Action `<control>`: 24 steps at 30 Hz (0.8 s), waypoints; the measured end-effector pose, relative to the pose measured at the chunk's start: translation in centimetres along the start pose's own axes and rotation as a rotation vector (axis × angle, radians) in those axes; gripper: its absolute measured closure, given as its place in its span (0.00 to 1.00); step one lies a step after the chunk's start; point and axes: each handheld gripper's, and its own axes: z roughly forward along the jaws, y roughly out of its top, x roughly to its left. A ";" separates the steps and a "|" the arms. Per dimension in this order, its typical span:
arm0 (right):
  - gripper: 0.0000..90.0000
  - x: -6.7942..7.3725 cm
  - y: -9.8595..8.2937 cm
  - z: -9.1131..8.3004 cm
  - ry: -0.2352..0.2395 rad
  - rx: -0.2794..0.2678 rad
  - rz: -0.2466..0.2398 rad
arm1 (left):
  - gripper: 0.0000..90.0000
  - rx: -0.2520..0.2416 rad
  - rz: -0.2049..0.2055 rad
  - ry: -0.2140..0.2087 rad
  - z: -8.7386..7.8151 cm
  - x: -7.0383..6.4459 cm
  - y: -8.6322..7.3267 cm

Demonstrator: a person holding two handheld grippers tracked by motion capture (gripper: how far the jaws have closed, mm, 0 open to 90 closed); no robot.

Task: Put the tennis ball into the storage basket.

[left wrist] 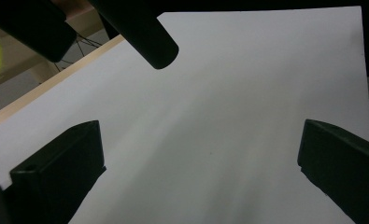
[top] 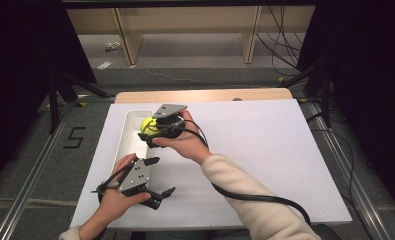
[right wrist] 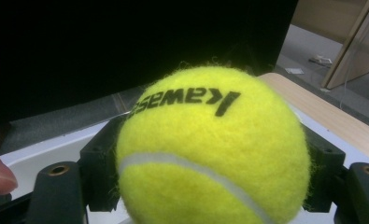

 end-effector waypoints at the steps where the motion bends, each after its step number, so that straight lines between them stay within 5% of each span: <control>1: 0.29 0.0 0.0 0.0 -0.001 -0.003 -0.001 | 0.00 0.000 0.000 0.000 0.0 0.0 0.0; 24: 0.29 0.5 0.3 0.5 0.012 0.003 -0.010 | 0.00 0.000 0.002 -0.002 0.0 0.0 0.0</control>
